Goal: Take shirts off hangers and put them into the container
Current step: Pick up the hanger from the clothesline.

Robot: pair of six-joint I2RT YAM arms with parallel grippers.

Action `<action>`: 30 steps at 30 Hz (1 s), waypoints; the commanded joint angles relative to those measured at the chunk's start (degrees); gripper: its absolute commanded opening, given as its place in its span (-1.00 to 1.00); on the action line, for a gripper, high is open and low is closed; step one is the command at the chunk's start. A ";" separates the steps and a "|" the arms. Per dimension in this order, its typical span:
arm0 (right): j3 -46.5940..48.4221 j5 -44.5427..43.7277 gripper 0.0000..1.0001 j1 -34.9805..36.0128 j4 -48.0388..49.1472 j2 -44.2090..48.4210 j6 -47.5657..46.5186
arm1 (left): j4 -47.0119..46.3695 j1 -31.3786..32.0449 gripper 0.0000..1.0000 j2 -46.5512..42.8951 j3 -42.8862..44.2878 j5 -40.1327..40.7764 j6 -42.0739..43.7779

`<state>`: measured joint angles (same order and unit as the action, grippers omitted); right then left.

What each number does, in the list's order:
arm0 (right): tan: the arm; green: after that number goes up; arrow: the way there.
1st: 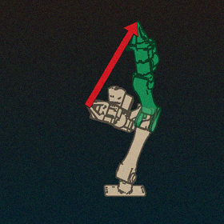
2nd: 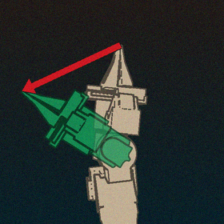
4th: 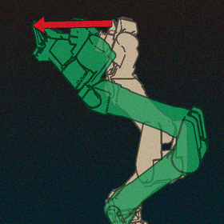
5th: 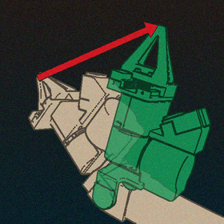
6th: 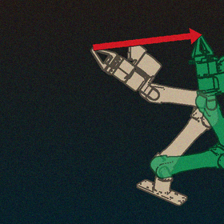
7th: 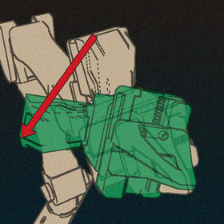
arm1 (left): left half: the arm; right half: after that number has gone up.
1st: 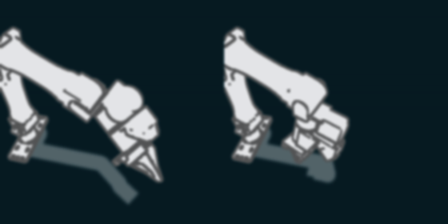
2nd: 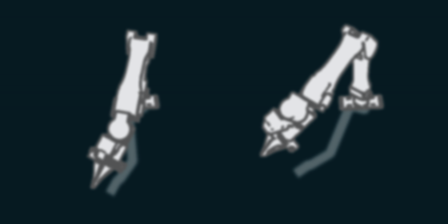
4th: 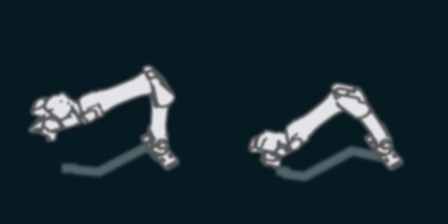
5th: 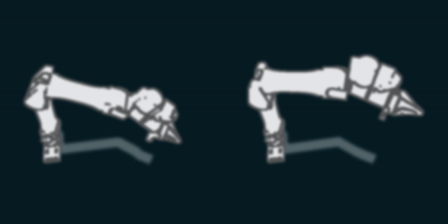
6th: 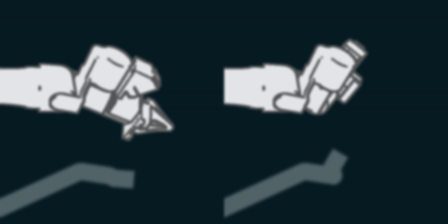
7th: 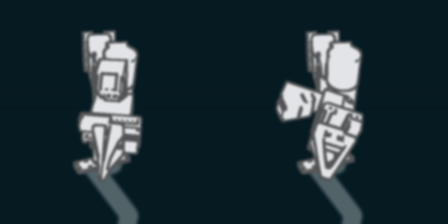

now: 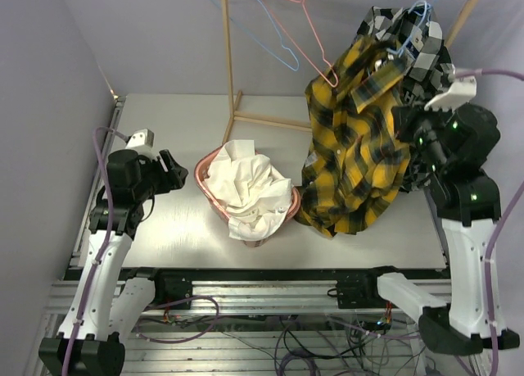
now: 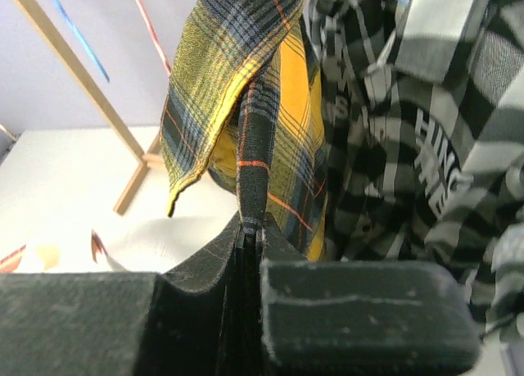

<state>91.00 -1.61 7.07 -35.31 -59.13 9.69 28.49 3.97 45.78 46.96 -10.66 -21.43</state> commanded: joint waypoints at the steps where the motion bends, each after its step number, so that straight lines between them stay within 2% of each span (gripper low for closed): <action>1: -3.95 2.36 -1.00 -0.33 -4.60 6.97 1.12 | -6.14 0.26 0.42 -1.87 -0.44 -6.27 -1.37; 8: -8.50 9.89 -1.00 -0.37 -16.82 14.86 -1.81 | -11.39 0.27 0.50 -4.51 3.71 -14.55 -2.65; 14: -8.44 29.27 -1.00 -0.31 -17.15 20.57 -3.52 | -20.87 0.34 0.57 -3.24 7.92 -27.03 -6.92; 16: -7.18 32.23 -1.00 -0.31 -17.45 20.77 -2.72 | -23.37 0.35 0.57 -3.02 9.85 -30.36 -8.64; 25: -11.87 42.96 -1.00 -0.31 -5.98 21.92 4.18 | -36.19 0.41 0.61 0.58 16.77 -35.42 -16.46; 27: -12.92 46.01 -1.00 -0.31 -1.75 21.81 6.94 | -35.05 0.50 0.60 2.66 19.09 -34.62 -15.01; 30: -13.32 49.36 -1.00 -0.36 2.73 20.72 9.64 | -26.58 0.88 0.60 7.60 26.07 -32.53 -9.74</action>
<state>77.71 39.46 6.90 -44.42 -37.71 13.85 -1.87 4.19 48.16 66.22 -43.00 -34.74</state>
